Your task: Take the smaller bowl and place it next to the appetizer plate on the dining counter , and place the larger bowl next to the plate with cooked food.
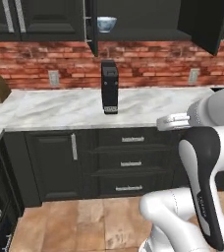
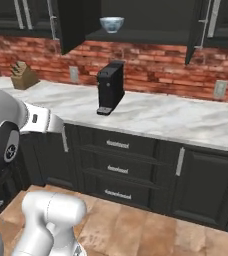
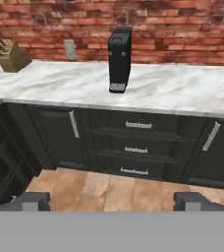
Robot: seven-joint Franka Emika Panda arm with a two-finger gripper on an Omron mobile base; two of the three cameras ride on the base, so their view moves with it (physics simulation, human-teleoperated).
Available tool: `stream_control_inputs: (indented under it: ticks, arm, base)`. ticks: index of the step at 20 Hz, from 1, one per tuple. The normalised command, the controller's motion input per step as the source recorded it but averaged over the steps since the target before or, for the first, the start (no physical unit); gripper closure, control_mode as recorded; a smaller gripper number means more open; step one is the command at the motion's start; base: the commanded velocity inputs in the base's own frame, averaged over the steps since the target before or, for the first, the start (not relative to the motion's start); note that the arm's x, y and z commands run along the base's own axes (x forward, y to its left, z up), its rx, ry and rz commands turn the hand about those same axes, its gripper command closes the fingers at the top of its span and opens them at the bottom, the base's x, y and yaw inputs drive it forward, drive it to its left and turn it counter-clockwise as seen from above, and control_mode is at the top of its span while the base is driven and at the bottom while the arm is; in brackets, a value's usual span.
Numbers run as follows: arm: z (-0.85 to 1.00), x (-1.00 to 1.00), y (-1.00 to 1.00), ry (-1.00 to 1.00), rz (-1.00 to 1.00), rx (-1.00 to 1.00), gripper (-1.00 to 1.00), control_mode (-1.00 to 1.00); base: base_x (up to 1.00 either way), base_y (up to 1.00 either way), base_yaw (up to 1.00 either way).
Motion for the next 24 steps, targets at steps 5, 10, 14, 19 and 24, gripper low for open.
stream_control_inputs:
  ticks: [5,10,14,19,24]
  arm:
    - [0.0,0.0,0.0,0.0,0.0,0.0,-1.0,1.0]
    - [0.0,0.0,0.0,0.0,0.0,0.0,-1.0,1.0]
    - [0.0,0.0,0.0,0.0,0.0,0.0,-1.0,1.0]
    - [0.0,0.0,0.0,0.0,0.0,0.0,-1.0,1.0]
    - [0.0,0.0,0.0,0.0,0.0,0.0,-1.0,1.0]
  base:
    - [1.0,-0.33,0.0]
    - [1.0,-0.09,0.0]
    - [1.0,0.0,0.0]
    - [1.0,0.0,0.0]
    - [1.0,0.04,0.01]
